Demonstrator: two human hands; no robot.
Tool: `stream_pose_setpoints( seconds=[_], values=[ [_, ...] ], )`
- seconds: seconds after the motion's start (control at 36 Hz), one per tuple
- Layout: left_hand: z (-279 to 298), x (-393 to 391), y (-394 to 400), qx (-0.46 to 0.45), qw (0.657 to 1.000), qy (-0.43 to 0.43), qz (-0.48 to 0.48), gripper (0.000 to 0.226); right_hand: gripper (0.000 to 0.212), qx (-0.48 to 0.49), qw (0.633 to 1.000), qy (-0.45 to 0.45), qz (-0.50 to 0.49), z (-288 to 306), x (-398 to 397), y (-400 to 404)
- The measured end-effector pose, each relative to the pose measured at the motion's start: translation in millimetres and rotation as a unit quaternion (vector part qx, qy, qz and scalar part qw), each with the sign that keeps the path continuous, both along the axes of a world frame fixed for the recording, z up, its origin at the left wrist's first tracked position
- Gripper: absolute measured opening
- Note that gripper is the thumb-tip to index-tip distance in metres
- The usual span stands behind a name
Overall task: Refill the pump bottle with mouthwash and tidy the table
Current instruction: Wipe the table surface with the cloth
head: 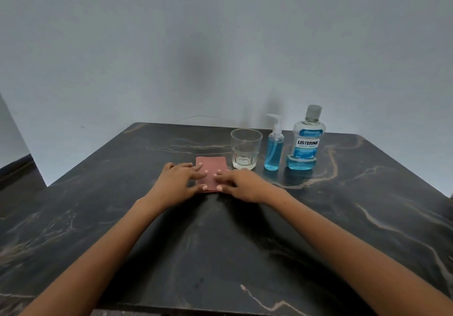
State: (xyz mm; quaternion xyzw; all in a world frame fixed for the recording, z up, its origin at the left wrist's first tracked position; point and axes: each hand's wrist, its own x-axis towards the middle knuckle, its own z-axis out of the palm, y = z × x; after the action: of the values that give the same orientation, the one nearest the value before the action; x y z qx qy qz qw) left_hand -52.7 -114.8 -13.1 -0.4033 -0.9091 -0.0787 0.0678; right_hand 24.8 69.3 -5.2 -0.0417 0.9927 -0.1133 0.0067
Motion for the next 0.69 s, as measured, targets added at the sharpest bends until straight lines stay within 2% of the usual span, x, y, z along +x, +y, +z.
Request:
stream_pose_setpoints(
  seconds=[0.25, 0.44, 0.69],
  values=[
    [-3.4, -2.2, 6.2, -0.083, 0.995, 0.042, -0.018, 0.044, 0.044, 0.093, 0.995, 0.032, -0.008, -8.9, -4.5, -12.3],
    [-1.3, -11.6, 10.6, -0.121, 0.991, 0.061, -0.006, 0.044, 0.046, 0.097, 0.994, 0.023, -0.042, -14.1, -21.2, -17.1],
    [-4.0, -35.4, 19.4, -0.118, 0.991, 0.055, 0.010, 0.044, 0.048, 0.097, 0.993, 0.011, -0.067, -13.0, -43.4, -18.2]
  ],
)
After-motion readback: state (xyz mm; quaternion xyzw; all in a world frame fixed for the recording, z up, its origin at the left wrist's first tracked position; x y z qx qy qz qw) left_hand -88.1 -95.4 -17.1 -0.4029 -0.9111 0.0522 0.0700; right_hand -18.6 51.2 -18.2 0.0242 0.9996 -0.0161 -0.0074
